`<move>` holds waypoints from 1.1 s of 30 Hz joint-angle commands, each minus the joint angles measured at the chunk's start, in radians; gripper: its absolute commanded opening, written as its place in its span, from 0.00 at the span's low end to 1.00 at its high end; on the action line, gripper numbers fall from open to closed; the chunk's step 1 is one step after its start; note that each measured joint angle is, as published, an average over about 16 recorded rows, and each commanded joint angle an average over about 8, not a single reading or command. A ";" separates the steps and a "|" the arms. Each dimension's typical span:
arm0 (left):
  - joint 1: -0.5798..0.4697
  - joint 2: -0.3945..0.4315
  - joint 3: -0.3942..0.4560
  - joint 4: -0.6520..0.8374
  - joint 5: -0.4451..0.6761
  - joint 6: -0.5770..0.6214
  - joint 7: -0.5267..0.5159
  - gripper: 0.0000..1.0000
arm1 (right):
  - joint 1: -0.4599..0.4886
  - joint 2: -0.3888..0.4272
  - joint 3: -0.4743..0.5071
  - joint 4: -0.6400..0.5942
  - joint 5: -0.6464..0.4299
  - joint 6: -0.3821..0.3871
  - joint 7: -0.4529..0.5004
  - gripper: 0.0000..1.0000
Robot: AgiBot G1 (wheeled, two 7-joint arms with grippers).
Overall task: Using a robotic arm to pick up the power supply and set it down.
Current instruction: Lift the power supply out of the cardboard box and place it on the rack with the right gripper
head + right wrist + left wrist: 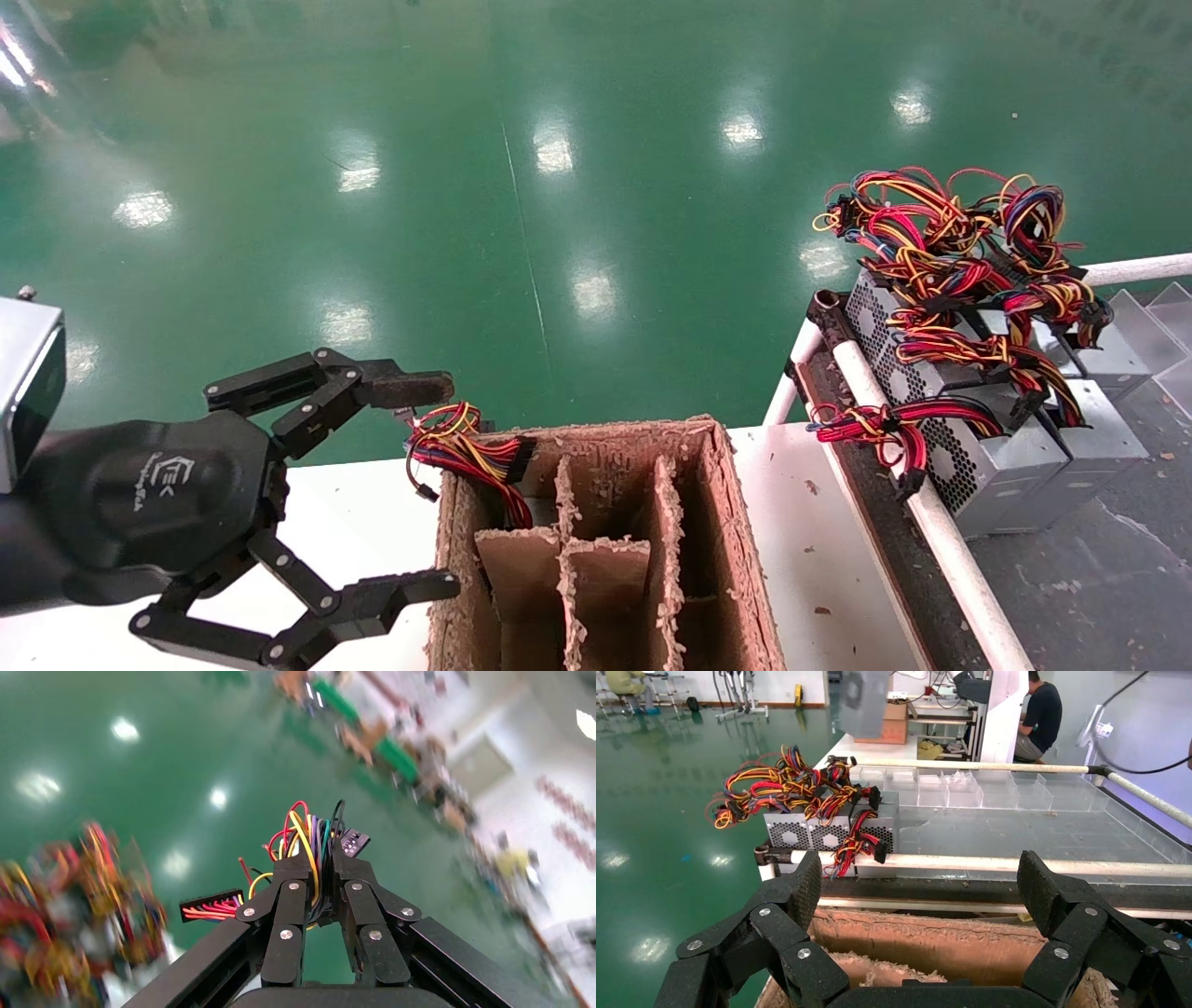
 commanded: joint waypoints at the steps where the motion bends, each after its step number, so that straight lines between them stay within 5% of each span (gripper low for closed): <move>1: 0.000 0.000 0.000 0.000 0.000 0.000 0.000 1.00 | -0.023 0.039 -0.001 -0.023 -0.016 0.003 -0.002 0.00; 18: 0.000 0.000 0.000 0.000 0.000 0.000 0.000 1.00 | -0.303 0.131 -0.115 -0.181 0.211 -0.055 -0.174 0.00; 33: 0.000 0.000 0.000 0.000 0.000 0.000 0.000 1.00 | -0.455 0.129 -0.188 0.020 0.378 0.172 -0.206 0.00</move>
